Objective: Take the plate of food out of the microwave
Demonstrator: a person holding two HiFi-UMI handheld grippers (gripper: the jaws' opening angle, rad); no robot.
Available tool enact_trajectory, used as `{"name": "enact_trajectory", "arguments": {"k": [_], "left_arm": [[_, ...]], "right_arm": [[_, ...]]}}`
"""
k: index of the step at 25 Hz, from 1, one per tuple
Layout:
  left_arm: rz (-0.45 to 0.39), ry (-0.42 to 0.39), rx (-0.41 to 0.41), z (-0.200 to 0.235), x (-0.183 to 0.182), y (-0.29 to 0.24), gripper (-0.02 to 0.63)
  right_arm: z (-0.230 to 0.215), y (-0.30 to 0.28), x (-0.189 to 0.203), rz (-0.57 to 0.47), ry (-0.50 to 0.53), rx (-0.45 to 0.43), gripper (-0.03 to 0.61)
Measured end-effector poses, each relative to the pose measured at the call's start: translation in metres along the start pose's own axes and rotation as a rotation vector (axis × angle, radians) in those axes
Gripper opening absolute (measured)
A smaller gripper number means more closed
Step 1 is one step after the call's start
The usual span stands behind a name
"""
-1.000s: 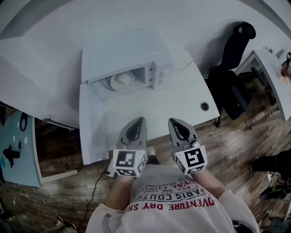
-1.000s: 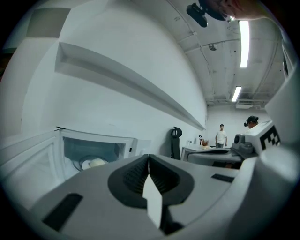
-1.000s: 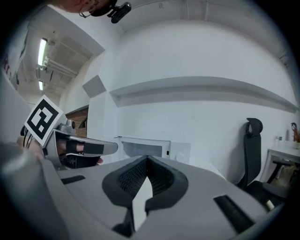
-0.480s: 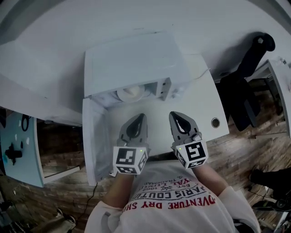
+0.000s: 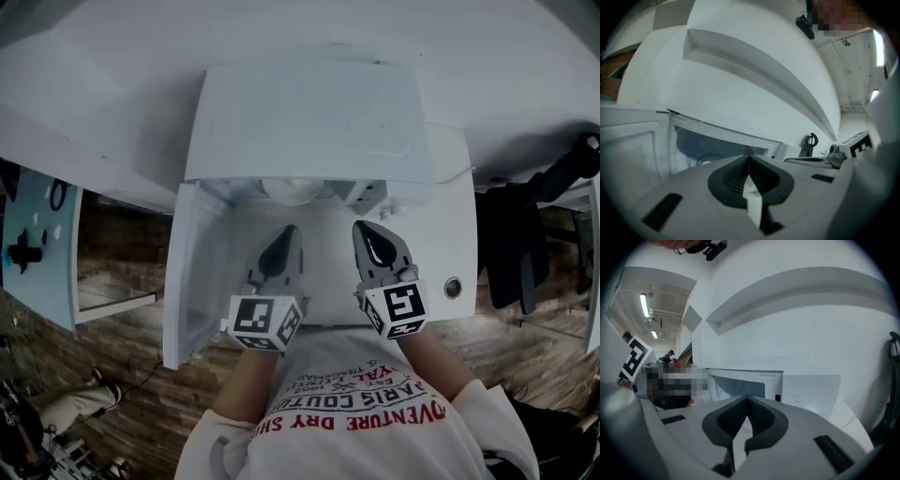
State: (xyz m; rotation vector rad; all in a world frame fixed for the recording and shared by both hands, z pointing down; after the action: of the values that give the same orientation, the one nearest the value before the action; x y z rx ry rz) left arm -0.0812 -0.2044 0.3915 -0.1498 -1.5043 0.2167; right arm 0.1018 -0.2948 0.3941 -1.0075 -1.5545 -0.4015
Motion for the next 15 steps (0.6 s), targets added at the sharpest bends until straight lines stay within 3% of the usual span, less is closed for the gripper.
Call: {"name": "enact_trajectory", "arguments": {"k": [4, 9, 13, 15], "left_arm": [[0.053, 0.065, -0.031, 0.007, 0.026, -0.016, 0.009], [0.097, 0.214, -0.06, 0.01, 0.064, -0.03, 0.012], [0.026, 0.419, -0.036, 0.017, 0.082, -0.041, 0.095], [0.015, 0.539, -0.046, 0.021, 0.091, -0.047, 0.105]], "right_arm": [[-0.013, -0.021, 0.008, 0.047, 0.002, -0.046, 0.003], [-0.026, -0.041, 0.02, 0.105, 0.004, -0.074, 0.003], [-0.031, -0.055, 0.031, 0.133, 0.008, -0.091, 0.003], [-0.031, -0.059, 0.038, 0.153, 0.008, -0.101, 0.003]]}}
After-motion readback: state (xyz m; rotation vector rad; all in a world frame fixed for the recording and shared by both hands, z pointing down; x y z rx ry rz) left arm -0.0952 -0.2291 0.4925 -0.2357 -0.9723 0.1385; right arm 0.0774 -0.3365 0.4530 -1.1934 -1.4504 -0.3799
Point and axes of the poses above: the fingertips, and each gripper's own axes: y backward along the fingers, z to its left, x out of its underside, the point moved 10 cm from there along y, backward along the fingers, and after that the axes turned 12 degrees about -y, right-handed, at the moved point
